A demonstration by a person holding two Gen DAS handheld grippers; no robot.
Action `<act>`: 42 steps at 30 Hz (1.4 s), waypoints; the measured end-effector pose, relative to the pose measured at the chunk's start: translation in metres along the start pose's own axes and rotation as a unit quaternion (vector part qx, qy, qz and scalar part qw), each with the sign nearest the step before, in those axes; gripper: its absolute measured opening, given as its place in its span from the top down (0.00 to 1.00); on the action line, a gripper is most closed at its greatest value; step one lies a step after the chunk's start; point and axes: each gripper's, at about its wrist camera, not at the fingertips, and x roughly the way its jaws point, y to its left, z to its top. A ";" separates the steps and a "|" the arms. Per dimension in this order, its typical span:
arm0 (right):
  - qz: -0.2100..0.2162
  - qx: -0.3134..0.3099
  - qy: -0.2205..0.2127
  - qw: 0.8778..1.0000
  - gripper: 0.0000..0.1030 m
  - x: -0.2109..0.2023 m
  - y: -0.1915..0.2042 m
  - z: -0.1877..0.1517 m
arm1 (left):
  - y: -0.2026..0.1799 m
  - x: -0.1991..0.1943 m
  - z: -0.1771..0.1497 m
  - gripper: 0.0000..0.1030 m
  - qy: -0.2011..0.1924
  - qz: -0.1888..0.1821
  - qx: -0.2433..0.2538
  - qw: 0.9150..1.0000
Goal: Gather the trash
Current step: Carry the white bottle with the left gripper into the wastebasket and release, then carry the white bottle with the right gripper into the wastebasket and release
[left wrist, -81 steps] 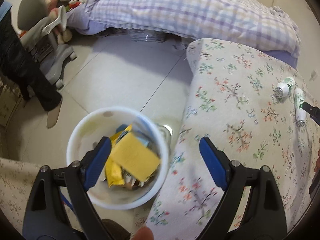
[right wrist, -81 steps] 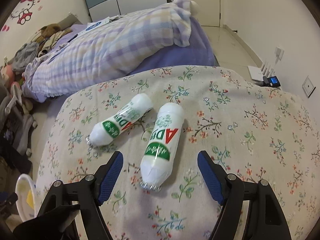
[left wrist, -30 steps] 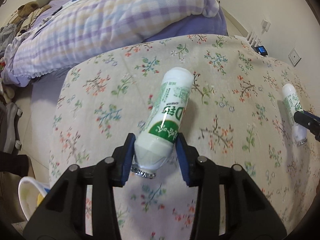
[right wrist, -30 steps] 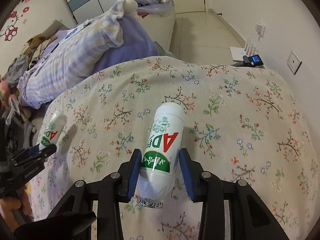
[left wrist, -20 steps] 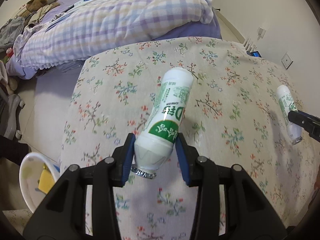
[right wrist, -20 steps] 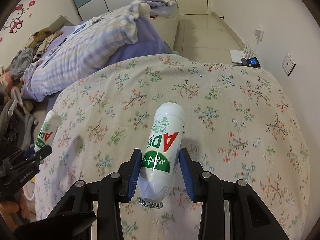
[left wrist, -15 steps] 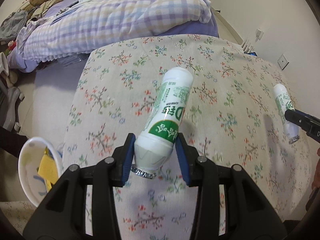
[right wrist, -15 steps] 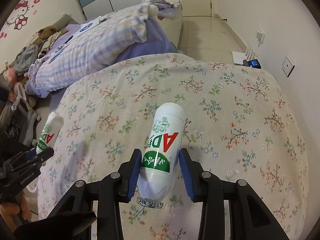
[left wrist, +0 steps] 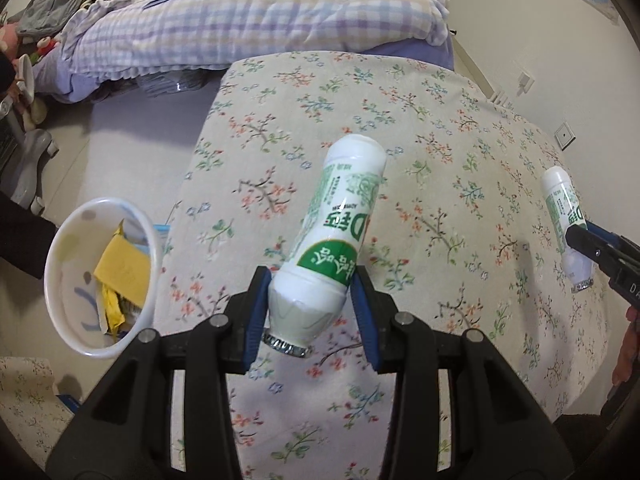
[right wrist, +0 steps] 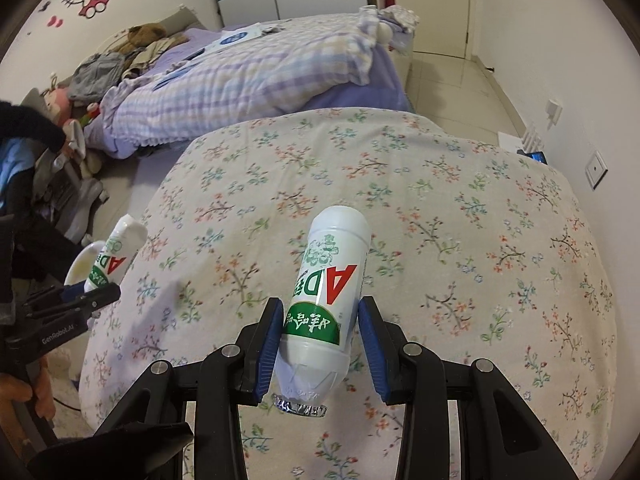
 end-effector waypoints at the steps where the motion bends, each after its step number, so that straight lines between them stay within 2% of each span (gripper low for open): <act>1: 0.001 -0.004 0.000 1.000 0.62 0.001 0.004 -0.001 | 0.006 0.000 -0.003 0.59 0.001 0.001 -0.005 1.000; 6: 0.011 -0.021 0.007 1.000 0.62 0.011 0.026 -0.001 | 0.031 0.000 -0.015 0.58 0.008 -0.001 -0.028 1.000; 12: 0.023 -0.046 0.007 0.999 0.62 0.025 0.063 0.004 | 0.072 -0.003 -0.020 0.58 0.008 0.015 -0.064 0.998; 28: 0.091 -0.091 0.021 0.991 0.62 0.070 0.176 0.020 | 0.177 -0.001 -0.037 0.58 0.004 0.082 -0.142 0.986; 30: 0.097 -0.097 0.023 0.990 0.62 0.076 0.188 0.019 | 0.187 0.002 -0.037 0.49 0.007 0.103 -0.146 0.984; 31: 0.099 -0.101 0.024 0.990 0.62 0.079 0.194 0.019 | 0.189 0.003 -0.037 0.30 0.012 0.110 -0.150 0.983; 32: 0.101 -0.104 0.026 0.989 0.62 0.081 0.199 0.018 | 0.192 0.004 -0.039 0.17 0.014 0.119 -0.155 0.981; 42: 0.130 -0.139 0.043 0.981 0.62 0.107 0.253 0.015 | 0.209 0.006 -0.055 0.17 0.042 0.142 -0.142 0.979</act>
